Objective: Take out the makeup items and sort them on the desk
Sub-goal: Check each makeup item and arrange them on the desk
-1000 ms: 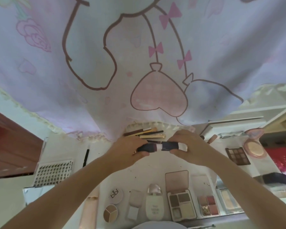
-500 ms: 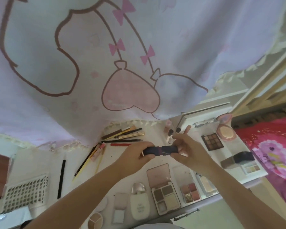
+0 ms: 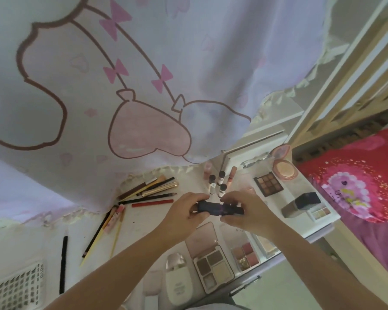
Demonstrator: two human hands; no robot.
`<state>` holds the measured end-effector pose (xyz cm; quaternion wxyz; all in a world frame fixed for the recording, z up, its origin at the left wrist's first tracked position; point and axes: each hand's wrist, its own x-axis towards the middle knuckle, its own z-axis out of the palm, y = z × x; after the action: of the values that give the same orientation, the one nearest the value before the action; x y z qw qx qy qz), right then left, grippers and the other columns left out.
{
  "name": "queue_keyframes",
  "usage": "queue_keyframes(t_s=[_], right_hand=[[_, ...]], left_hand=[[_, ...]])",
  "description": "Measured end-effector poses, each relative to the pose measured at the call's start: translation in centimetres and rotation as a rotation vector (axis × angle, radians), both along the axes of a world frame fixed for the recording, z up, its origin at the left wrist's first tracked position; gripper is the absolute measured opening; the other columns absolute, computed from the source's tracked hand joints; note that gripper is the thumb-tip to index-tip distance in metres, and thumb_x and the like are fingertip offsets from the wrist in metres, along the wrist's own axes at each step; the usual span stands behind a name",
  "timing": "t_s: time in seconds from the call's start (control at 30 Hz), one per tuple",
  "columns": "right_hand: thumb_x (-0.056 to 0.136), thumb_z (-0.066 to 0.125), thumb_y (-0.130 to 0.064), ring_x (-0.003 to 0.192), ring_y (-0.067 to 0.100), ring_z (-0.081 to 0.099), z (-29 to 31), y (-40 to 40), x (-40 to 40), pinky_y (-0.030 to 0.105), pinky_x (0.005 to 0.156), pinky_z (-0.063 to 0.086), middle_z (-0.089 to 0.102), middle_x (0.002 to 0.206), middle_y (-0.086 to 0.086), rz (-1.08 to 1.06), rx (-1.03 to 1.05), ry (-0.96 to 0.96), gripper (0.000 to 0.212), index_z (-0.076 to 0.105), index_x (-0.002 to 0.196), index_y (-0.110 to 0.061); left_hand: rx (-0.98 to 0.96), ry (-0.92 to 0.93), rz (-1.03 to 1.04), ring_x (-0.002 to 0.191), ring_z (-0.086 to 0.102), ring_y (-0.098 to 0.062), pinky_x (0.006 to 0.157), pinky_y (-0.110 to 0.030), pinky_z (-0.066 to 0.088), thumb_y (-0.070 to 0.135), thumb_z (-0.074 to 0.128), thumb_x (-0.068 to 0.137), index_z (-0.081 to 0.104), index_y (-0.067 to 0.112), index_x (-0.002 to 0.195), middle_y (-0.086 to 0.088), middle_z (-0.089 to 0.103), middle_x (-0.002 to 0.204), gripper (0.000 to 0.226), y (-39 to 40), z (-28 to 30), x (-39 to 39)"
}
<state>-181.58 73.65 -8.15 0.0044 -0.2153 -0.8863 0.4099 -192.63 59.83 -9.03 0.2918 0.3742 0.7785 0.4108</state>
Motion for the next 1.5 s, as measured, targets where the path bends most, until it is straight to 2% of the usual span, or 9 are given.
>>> queue_keyframes(t_s=[0.33,0.47,0.67,0.8,0.97,1.1,1.27,1.4,1.5], right_hand=[[0.082,0.064,-0.017,0.068,0.007,0.045,-0.6,0.4,-0.3,0.005,0.064,0.030,0.068,0.089,0.012,0.117,0.155,-0.082,0.020,0.069,0.095,-0.003],[0.085,0.057,-0.023,0.070,0.008,0.045,-0.6,2.2,-0.6,0.010,0.063,0.033,0.052,0.076,-0.002,0.139,0.360,-0.264,0.018,0.065,0.093,-0.009],[0.089,0.047,-0.025,0.079,0.020,0.050,-1.5,4.1,-3.8,0.026,0.065,0.038,0.050,0.085,0.005,0.190,0.677,-0.599,0.016,0.053,0.084,-0.011],[0.088,0.052,-0.028,0.089,0.024,0.058,-4.2,4.0,-6.0,0.026,0.067,0.036,0.047,0.073,0.001,0.232,0.711,-0.737,0.028,0.056,0.104,-0.005],[0.088,0.050,-0.015,0.095,0.022,0.062,-6.8,3.8,-7.2,0.026,0.069,0.039,0.057,0.089,0.003,0.270,0.786,-0.811,0.033,0.047,0.120,-0.008],[0.088,0.049,-0.013,0.098,0.021,0.060,-7.5,3.6,-7.5,0.025,0.070,0.038,0.054,0.082,0.001,0.274,0.827,-0.814,0.028,0.052,0.116,-0.010],[0.086,0.052,-0.013,0.100,0.021,0.060,-7.8,3.4,-7.6,0.030,0.085,0.047,0.063,0.103,0.002,0.238,0.861,-0.793,0.031,0.053,0.117,-0.016],[0.085,0.050,-0.011,0.095,0.020,0.061,-7.4,3.3,-7.4,0.025,0.069,0.040,0.049,0.072,-0.002,0.186,0.803,-0.805,0.028,0.054,0.113,-0.008],[0.082,0.049,-0.014,0.084,0.022,0.059,-6.5,3.4,-7.2,0.024,0.065,0.040,0.048,0.074,0.000,0.114,0.707,-0.793,0.029,0.054,0.109,-0.005]], left_hand=[[-0.040,-0.169,0.057,0.100,0.057,-0.010,0.082,-0.011,0.044,0.005,0.062,0.084,0.053,0.012,0.117,0.003,0.055,0.106,0.035,0.3,-1.9,0.3],[-0.122,-0.095,0.082,0.101,0.050,-0.005,0.085,-0.015,0.040,0.017,0.058,0.088,0.048,0.011,0.127,0.002,0.050,0.116,0.041,0.0,-3.6,-0.2],[-0.289,0.051,0.080,0.100,0.052,-0.010,0.081,-0.012,0.034,0.020,0.053,0.092,0.048,0.007,0.127,-0.007,0.053,0.126,0.038,-1.6,-6.2,-2.5],[-0.480,0.092,0.061,0.116,0.051,-0.016,0.094,-0.020,0.037,0.025,0.048,0.094,0.044,0.009,0.131,-0.006,0.050,0.130,0.041,-2.7,-7.6,-3.8],[-0.570,0.081,0.086,0.120,0.048,-0.019,0.100,-0.024,0.036,0.025,0.046,0.095,0.043,0.009,0.132,-0.006,0.049,0.132,0.040,-3.9,-8.9,-4.4],[-0.583,0.093,0.136,0.118,0.050,-0.019,0.099,-0.025,0.038,0.024,0.044,0.096,0.046,0.010,0.130,-0.006,0.050,0.131,0.037,-4.6,-9.7,-4.5],[-0.598,0.077,0.155,0.117,0.050,-0.019,0.097,-0.026,0.039,0.022,0.043,0.096,0.048,0.010,0.128,-0.007,0.051,0.129,0.035,-5.1,-10.2,-4.7],[-0.608,0.076,0.154,0.116,0.051,-0.020,0.097,-0.026,0.039,0.021,0.043,0.095,0.049,0.009,0.126,-0.008,0.052,0.127,0.034,-5.3,-10.4,-4.8],[-0.602,0.082,0.144,0.114,0.051,-0.020,0.095,-0.026,0.040,0.021,0.044,0.095,0.050,0.009,0.125,-0.008,0.053,0.126,0.033,-5.3,-10.6,-4.8]])
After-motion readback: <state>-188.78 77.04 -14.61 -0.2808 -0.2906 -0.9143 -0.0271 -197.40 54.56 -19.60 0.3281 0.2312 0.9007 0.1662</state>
